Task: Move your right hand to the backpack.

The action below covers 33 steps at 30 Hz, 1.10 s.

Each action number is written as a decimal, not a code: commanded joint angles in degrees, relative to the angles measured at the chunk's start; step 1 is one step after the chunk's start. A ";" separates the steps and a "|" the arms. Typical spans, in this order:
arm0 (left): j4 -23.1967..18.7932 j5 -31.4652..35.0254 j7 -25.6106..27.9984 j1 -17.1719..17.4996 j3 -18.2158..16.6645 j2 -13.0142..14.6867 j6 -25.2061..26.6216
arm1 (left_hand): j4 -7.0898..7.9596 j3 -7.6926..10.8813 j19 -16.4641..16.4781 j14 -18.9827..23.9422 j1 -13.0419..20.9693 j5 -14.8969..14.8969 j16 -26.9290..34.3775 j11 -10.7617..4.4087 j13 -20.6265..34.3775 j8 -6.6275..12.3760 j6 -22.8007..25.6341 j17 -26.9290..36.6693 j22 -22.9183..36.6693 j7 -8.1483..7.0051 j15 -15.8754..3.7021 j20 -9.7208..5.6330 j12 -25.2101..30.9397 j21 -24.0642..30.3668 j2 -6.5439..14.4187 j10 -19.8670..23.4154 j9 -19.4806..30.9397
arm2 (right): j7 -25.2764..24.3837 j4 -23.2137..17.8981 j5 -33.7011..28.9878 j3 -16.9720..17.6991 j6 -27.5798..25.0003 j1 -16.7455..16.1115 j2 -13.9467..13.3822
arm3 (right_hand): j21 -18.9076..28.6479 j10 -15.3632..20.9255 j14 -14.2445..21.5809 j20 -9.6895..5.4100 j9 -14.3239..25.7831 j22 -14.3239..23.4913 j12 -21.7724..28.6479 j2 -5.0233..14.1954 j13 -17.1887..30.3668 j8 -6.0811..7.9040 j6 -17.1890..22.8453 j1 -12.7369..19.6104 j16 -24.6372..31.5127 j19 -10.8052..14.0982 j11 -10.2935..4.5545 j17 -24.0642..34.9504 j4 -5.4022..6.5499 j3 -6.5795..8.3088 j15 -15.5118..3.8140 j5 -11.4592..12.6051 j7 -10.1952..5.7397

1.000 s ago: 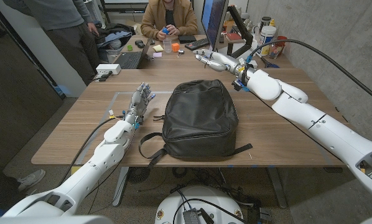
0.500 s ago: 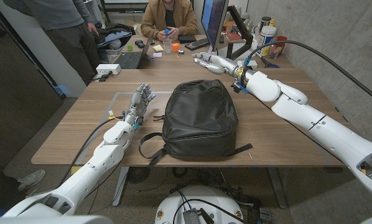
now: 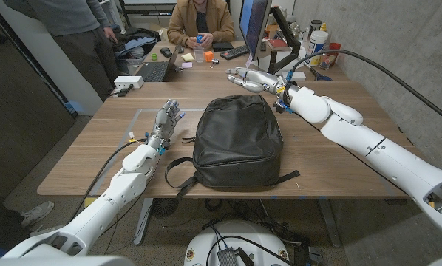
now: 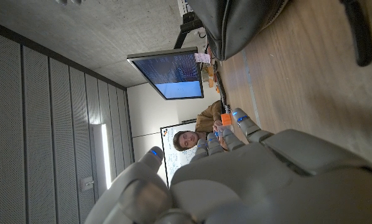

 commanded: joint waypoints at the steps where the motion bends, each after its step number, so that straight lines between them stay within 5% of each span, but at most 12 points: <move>1: -0.78 -0.06 0.10 0.59 -0.20 0.47 0.14 | -0.06 -0.07 0.04 0.42 0.14 0.22 0.20 0.30 0.09 0.10 0.39 0.11 0.34 -0.07 -1.57 -1.20 0.49 -0.09 6.34 0.52 0.34 | 1.35 -0.69 -2.10 -0.79 -1.24 0.45 -0.18 | -0.17 -0.18 -0.68 -1.90 0.33 0.16 -0.18 3.17 0.07 -0.02 -0.16 0.88 -0.22 -0.78 -0.02 0.02 -0.61 0.23 -1.21 0.01 -0.21; 33: -0.56 -0.25 -0.78 0.39 -0.15 0.72 0.19 | -0.08 -0.19 0.54 0.88 0.14 0.23 0.10 0.21 0.10 0.01 0.63 0.04 0.35 -0.14 -1.54 -1.03 0.38 -0.39 6.28 0.98 0.33 | 2.98 0.55 -3.76 -2.29 -2.12 1.01 0.06 | -1.13 -0.37 -0.78 -2.33 0.40 0.25 -0.09 3.09 0.10 0.03 -0.38 1.03 0.15 -0.51 -0.28 0.40 -0.48 -0.17 -1.30 -0.42 -0.50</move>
